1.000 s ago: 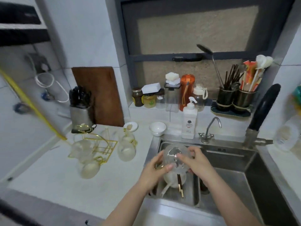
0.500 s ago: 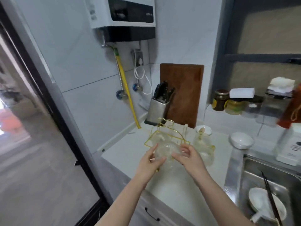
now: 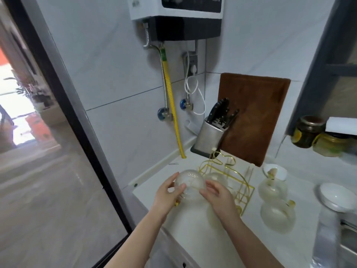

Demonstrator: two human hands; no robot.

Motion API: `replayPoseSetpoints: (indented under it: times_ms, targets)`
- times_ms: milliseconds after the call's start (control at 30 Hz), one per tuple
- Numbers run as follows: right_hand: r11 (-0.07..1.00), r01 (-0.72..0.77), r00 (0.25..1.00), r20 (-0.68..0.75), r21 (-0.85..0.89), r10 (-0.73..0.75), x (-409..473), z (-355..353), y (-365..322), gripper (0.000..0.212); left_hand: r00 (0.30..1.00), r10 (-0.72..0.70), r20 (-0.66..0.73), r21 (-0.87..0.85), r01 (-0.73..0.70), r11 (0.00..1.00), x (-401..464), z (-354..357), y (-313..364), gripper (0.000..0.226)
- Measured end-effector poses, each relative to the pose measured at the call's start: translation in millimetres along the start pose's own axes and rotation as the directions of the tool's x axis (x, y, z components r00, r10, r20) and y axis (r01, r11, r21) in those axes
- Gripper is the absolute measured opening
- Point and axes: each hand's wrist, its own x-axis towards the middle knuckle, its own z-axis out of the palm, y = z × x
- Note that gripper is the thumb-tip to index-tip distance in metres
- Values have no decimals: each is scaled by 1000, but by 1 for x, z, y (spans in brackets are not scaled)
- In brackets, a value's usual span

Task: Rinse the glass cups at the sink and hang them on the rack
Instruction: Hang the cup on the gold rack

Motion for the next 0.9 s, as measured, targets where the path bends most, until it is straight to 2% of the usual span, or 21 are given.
replayPoseSetpoints:
  times_ms: [133,333,567,800,900]
  targets:
    - [999,21,1000,-23,-27,-22,40,2,-2,42,1000,-12,-1,-11,12,1000,41,7,4,49]
    - [988,1,999,-34,-155,-6,86,3,2,40,998,-66,6,-31,67,997,85,18,-6,47]
    - [944,-56,995,-94,-325,27,125,19,13,40,980,-167,105,-62,174,983,138,17,-24,41]
    - [835,-118,988,-149,-537,44,149,32,27,39,936,-249,250,-60,272,961,173,16,-49,40]
    - [725,-127,985,-173,-677,11,151,37,32,38,918,-264,297,-30,286,958,182,14,-57,39]
